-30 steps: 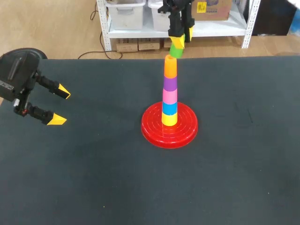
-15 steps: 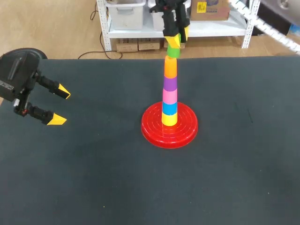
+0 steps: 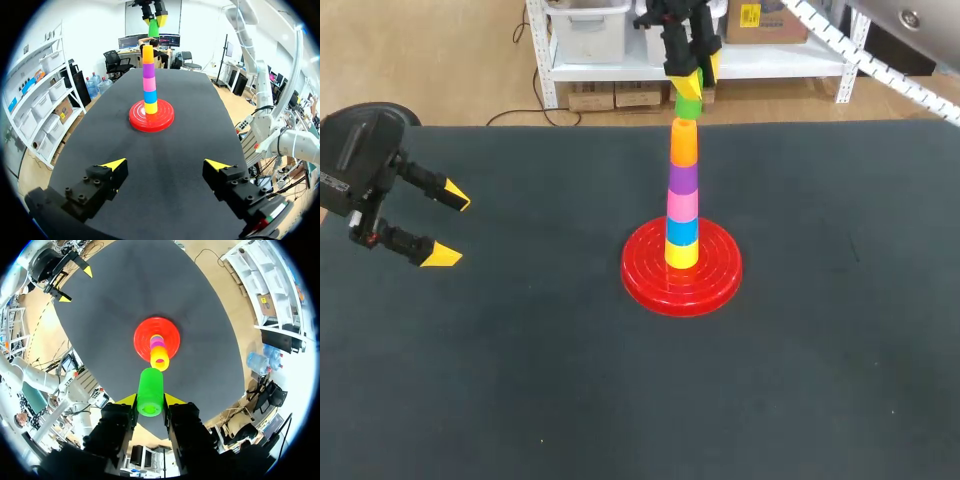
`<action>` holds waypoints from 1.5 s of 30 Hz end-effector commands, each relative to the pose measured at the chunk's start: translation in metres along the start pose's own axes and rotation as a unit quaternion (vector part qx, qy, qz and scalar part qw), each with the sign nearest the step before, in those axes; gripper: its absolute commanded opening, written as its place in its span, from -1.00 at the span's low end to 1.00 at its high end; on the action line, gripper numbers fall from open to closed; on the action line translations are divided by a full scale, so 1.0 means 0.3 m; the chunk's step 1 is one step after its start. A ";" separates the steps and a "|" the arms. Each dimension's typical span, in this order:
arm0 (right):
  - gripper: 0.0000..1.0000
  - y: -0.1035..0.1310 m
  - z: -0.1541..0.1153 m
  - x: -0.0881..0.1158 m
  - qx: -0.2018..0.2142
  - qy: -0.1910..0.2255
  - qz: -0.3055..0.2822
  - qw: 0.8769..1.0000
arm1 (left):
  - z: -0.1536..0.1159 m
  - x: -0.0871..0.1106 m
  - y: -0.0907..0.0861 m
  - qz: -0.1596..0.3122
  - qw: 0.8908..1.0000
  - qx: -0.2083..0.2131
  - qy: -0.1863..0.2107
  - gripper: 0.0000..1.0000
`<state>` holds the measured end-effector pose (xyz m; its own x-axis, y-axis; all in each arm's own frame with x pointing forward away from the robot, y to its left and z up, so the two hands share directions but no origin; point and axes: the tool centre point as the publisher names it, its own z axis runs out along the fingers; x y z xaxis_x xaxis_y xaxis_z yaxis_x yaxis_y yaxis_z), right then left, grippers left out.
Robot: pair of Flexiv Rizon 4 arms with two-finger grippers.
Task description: Pick up and stack the cylinders on the red base in this order: pink,purple,orange,green
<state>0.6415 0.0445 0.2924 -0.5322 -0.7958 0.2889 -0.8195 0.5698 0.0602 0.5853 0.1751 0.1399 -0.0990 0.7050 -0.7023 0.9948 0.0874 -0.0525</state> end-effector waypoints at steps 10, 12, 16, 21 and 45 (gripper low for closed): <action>-1.00 -0.039 -0.015 -0.049 -0.017 0.019 -0.005 1.000 | -0.001 0.003 0.001 0.001 1.000 0.000 -0.001 1.00; -1.00 -0.042 -0.006 -0.054 -0.021 0.022 -0.007 1.000 | -0.001 0.003 0.001 0.001 1.000 0.000 -0.001 1.00; -1.00 -0.046 0.006 -0.062 -0.024 0.027 -0.009 0.999 | -0.001 0.003 0.001 0.001 1.000 0.000 -0.001 1.00; -1.00 -0.044 0.009 -0.067 -0.025 0.030 -0.012 0.999 | -0.001 0.003 0.001 0.001 1.000 0.000 -0.001 1.00; -1.00 -0.020 0.018 -0.056 -0.034 0.066 -0.010 0.997 | -0.001 0.003 0.001 0.001 1.000 0.000 -0.001 1.00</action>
<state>0.6446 0.0502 0.2783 -0.5239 -0.8090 0.2666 -0.8170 0.5658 0.1116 0.5853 0.1751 0.1399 -0.0990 0.7050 -0.7023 0.9948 0.0874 -0.0525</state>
